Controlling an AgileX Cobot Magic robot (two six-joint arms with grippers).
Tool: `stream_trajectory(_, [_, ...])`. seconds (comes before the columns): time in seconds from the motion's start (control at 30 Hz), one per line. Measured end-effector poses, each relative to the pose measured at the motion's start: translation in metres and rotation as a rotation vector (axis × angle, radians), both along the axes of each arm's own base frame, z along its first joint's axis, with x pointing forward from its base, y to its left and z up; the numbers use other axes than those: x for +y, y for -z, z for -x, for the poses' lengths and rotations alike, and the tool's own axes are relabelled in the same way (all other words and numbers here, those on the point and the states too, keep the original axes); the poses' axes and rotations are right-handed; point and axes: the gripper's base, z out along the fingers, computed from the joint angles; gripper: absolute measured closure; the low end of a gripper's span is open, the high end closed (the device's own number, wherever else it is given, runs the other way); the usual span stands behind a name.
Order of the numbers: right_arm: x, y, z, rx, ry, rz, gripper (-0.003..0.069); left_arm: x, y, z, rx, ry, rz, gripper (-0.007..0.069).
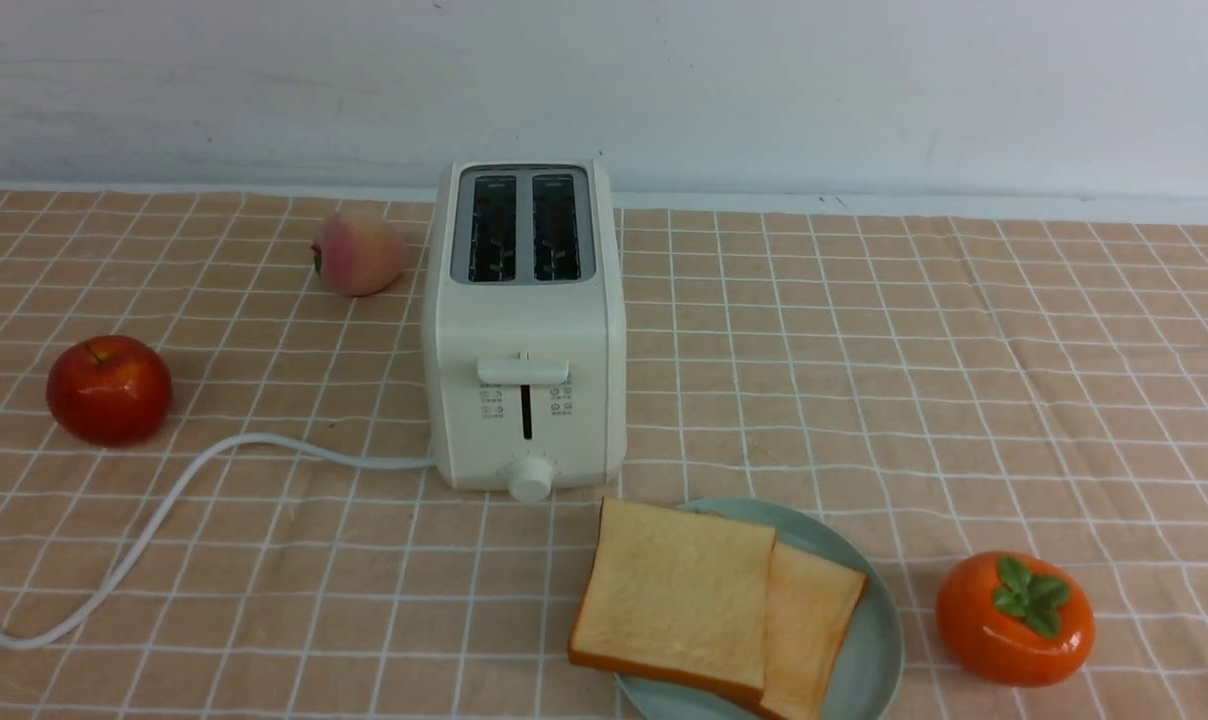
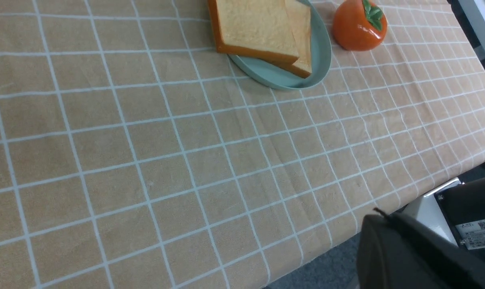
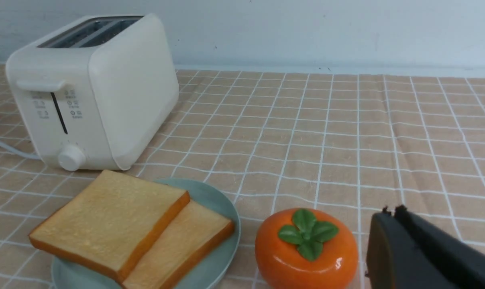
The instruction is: Take toasted bread from bread machine on light coffee tablecloth place on plate.
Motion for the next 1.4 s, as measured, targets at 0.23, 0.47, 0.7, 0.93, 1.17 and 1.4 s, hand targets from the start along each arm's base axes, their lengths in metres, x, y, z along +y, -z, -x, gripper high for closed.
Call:
stream_trajectory(0.23, [0.0, 0.0, 0.0, 0.002, -0.001, -0.003, 0.0663, 0.0, 0.0, 0.0, 0.001, 0.0, 0.0, 0.0638])
stream_trajectory(0.47, [0.0, 0.0, 0.0, 0.006, -0.003, -0.013, 0.0657, 0.001, 0.0, -0.001, -0.015, -0.008, -0.012, 0.0638])
stream_trajectory(0.7, [0.0, 0.0, 0.0, 0.008, -0.003, -0.013, 0.065, 0.021, 0.014, -0.015, -0.464, -0.295, -0.015, 0.0638])
stream_trajectory(0.93, [0.0, 0.0, 0.0, 0.009, -0.003, -0.012, 0.0646, 0.033, 0.104, -0.032, -0.585, -0.531, -0.225, 0.0638])
stream_trajectory(1.17, [0.0, 0.001, 0.0, 0.01, -0.003, -0.012, 0.0641, 0.029, 0.163, -0.039, -0.378, -0.571, -0.146, 0.0631])
stream_trajectory(1.4, [0.0, 0.001, 0.0, 0.01, -0.003, -0.012, 0.0634, 0.034, 0.165, -0.039, -0.379, -0.618, -0.215, 0.0629])
